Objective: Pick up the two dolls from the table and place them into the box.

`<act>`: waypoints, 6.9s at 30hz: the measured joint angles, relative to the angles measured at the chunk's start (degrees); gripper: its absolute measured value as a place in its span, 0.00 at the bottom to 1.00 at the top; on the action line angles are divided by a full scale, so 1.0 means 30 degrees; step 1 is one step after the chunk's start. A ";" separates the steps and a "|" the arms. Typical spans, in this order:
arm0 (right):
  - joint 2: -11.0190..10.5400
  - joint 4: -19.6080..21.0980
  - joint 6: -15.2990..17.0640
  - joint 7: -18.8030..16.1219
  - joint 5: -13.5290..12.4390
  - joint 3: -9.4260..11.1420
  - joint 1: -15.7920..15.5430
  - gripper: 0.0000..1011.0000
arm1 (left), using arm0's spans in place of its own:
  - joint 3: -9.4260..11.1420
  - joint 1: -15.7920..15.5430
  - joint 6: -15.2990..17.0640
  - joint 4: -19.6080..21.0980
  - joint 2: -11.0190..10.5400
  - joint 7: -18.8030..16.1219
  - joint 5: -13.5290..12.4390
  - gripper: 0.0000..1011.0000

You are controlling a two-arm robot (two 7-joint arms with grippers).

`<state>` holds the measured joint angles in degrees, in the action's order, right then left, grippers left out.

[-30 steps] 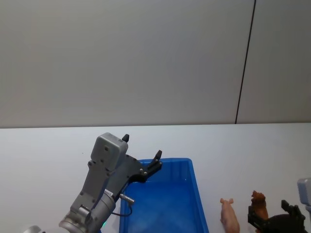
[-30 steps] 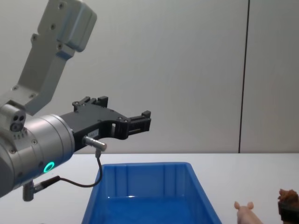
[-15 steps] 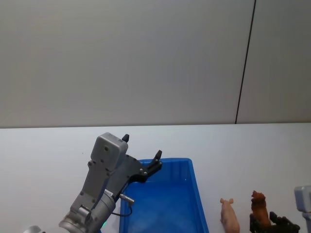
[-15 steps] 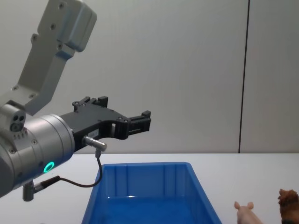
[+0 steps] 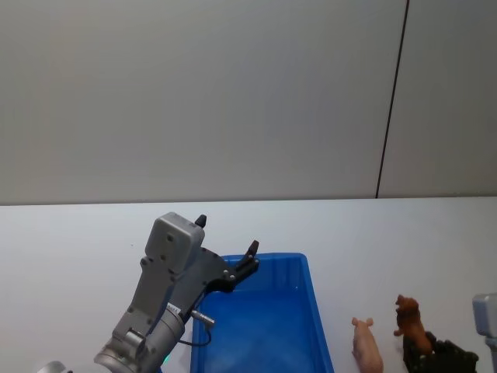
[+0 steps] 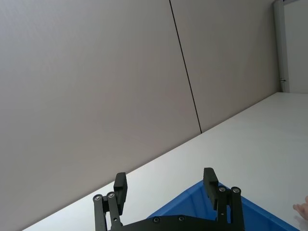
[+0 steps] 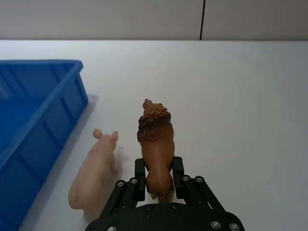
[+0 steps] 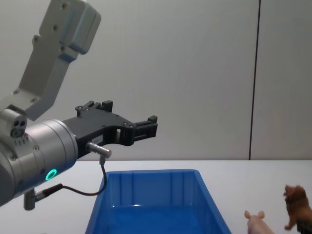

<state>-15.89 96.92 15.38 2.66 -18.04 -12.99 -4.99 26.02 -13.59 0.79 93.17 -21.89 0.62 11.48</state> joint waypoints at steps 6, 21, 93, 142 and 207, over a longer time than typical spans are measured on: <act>-0.0028 0.0636 -0.0750 -0.0285 0.0427 -0.0009 -0.0064 0.32 | 0.0000 0.0000 0.0000 0.0000 0.0000 0.0000 0.0000 0.99; 0.0279 0.1306 -0.1840 -0.2731 0.0788 -0.0273 0.0608 0.32 | 0.0000 0.0000 0.0000 0.0001 -0.0001 0.0000 0.0001 0.99; 0.0932 0.1249 -0.0540 -0.1485 0.1209 -0.1110 0.0378 0.99 | 0.0000 0.0000 0.0000 0.0000 -0.0001 0.0000 0.0000 0.99; 0.1857 -0.1524 -0.1045 -0.1025 0.1928 -0.1407 0.0539 0.38 | 0.0000 0.0000 0.0000 0.0001 0.0000 0.0001 0.0000 0.99; 0.3272 -0.3488 -0.3538 -0.4952 0.2181 -0.1315 0.4451 0.99 | 0.0000 0.0000 0.0000 0.0000 0.0000 0.0001 0.0001 0.99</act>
<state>-6.07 86.46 4.76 -12.20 -11.50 -16.94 8.37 26.02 -13.59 0.79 93.17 -21.90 0.63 11.48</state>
